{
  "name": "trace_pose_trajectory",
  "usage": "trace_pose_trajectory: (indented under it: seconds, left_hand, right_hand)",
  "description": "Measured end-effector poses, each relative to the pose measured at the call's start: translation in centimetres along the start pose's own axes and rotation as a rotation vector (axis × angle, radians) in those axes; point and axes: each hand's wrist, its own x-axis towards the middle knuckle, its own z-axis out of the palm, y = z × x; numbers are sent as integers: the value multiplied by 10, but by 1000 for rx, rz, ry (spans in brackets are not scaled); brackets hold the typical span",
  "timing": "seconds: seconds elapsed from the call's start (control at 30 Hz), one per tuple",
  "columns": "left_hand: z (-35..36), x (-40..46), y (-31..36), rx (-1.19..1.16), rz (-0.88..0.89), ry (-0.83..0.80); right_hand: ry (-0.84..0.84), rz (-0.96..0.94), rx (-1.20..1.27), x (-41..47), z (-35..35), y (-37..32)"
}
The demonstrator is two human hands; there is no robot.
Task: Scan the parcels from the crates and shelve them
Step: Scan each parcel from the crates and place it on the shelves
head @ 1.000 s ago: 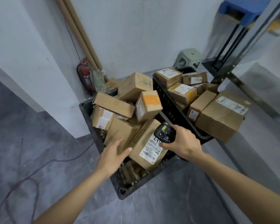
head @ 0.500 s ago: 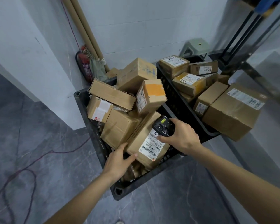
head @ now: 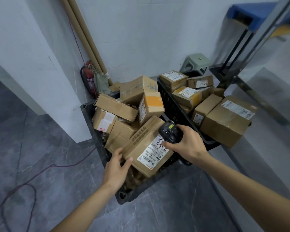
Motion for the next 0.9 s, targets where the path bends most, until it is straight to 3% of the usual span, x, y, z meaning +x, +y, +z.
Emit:
trace_pose_trajectory:
  seconds: [0.27, 0.63, 0.9]
  left_hand:
    - [-41, -16, 91, -177, 134, 143]
    - [-100, -64, 291, -239, 422, 24]
    - [-116, -96, 370, -200, 525, 1]
  right_hand:
    - [115, -63, 42, -23, -75, -48]
    - [293, -77, 234, -59, -236, -128]
    - [379, -72, 328, -96, -303, -154]
